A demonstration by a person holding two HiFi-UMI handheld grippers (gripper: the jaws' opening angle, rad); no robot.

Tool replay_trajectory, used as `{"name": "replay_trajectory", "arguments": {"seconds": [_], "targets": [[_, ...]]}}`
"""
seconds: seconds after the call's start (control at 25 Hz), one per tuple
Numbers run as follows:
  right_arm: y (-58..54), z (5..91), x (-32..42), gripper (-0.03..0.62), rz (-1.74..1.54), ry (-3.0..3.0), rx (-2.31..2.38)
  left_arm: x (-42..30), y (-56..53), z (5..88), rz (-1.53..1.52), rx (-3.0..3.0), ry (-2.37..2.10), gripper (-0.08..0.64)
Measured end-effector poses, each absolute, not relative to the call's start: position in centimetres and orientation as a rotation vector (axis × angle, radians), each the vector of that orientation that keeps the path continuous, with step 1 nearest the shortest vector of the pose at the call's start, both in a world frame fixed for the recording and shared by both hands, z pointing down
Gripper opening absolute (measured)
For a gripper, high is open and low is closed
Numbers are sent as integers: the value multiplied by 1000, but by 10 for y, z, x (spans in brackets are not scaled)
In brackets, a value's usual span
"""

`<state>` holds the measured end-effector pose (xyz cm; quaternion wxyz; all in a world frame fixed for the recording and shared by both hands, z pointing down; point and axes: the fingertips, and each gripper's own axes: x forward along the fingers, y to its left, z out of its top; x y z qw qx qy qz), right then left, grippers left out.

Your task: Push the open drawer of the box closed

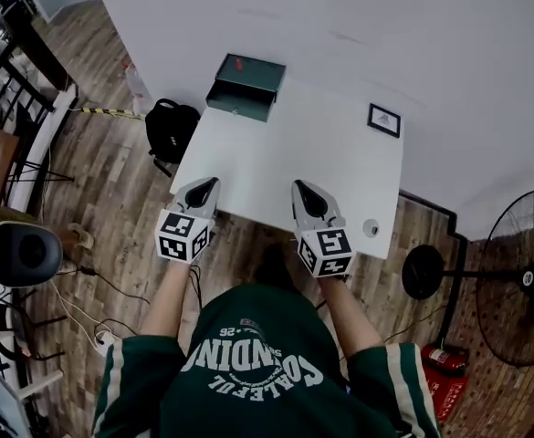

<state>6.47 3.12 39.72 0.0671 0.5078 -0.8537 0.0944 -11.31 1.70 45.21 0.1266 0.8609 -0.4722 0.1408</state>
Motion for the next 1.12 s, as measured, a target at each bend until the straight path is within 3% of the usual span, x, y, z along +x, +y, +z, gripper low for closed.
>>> {"name": "replay_trajectory", "arguments": {"seconds": [0.48, 1.12], "targets": [[-83, 417, 82, -2, 348, -2638, 1357, -93, -72, 466, 397, 2399, -1479, 40], [-161, 439, 48, -2, 418, -2618, 1289, -126, -151, 501, 443, 2315, -1461, 40]]}}
